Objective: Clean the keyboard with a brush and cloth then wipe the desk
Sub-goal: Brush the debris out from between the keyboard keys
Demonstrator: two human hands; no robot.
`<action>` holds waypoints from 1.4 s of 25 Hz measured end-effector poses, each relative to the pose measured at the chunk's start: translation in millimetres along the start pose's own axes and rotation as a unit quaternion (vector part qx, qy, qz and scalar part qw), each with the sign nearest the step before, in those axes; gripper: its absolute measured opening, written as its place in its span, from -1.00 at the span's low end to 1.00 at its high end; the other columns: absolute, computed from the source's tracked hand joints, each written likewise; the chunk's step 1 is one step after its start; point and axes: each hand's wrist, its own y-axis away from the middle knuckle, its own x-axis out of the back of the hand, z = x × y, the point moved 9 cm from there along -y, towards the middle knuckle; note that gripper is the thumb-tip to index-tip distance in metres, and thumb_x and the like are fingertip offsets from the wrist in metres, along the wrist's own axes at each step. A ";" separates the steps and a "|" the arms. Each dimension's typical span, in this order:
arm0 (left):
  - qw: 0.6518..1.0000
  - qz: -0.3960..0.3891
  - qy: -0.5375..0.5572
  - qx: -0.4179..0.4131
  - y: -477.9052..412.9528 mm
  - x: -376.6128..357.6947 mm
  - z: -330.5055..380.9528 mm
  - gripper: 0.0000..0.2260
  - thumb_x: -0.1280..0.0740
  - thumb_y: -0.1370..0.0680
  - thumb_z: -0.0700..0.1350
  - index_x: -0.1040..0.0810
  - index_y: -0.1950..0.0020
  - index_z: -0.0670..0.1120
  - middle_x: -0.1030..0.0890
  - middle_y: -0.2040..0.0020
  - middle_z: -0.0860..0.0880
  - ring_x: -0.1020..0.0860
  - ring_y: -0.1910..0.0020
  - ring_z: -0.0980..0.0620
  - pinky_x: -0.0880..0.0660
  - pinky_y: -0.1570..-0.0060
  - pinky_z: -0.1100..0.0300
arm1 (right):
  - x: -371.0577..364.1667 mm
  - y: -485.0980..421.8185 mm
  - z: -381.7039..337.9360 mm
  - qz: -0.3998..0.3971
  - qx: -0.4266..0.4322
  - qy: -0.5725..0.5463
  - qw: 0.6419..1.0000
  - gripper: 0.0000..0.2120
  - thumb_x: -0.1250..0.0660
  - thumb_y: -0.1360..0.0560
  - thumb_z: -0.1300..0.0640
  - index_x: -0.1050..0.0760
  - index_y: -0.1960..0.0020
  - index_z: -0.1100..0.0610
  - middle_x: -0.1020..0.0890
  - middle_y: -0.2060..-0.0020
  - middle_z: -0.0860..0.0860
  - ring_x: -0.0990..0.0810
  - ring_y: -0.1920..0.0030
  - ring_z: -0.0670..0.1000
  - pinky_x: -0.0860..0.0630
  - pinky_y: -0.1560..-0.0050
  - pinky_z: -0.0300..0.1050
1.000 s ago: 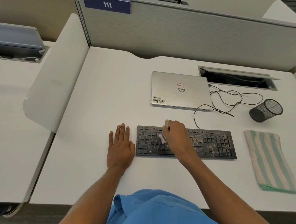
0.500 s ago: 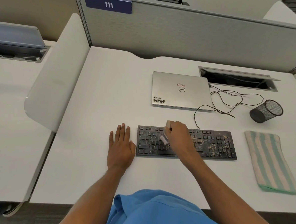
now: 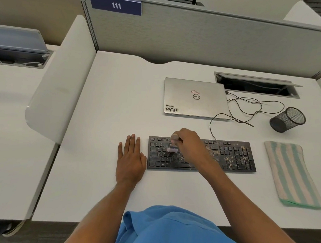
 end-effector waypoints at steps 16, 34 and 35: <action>1.000 0.003 0.002 0.002 -0.2 -0.6 -1.0 -0.40 0.02 -0.66 0.00 -0.20 -0.70 -0.13 -0.14 -0.72 -0.12 -0.06 -0.71 -0.07 0.05 -0.68 -0.15 | 23.9 -7.3 7.4 0.148 0.020 0.046 0.988 -0.64 -0.28 -0.59 0.24 -0.25 0.33 0.10 -0.38 0.39 0.03 -0.30 0.38 0.00 -0.37 0.35 0.02; 1.000 0.001 0.004 0.004 -0.5 -0.4 -0.7 -0.41 0.02 -0.66 0.00 -0.18 -0.70 -0.13 -0.12 -0.72 -0.11 -0.05 -0.72 -0.07 0.06 -0.68 -0.15 | 20.6 -3.1 16.7 0.095 -0.016 0.077 0.992 -0.78 -0.29 -0.60 0.22 -0.42 0.22 0.18 -0.52 0.32 0.05 -0.50 0.31 0.01 -0.39 0.31 -0.24; 1.000 0.001 0.004 0.004 -0.5 -1.0 -0.8 -0.40 0.02 -0.66 0.00 -0.18 -0.70 -0.13 -0.12 -0.72 -0.11 -0.04 -0.72 -0.07 0.06 -0.68 -0.15 | 20.2 -3.2 17.7 0.079 -0.018 0.112 0.990 -0.83 -0.31 -0.59 0.21 -0.45 0.18 0.20 -0.56 0.28 0.08 -0.51 0.28 0.04 -0.43 0.29 -0.20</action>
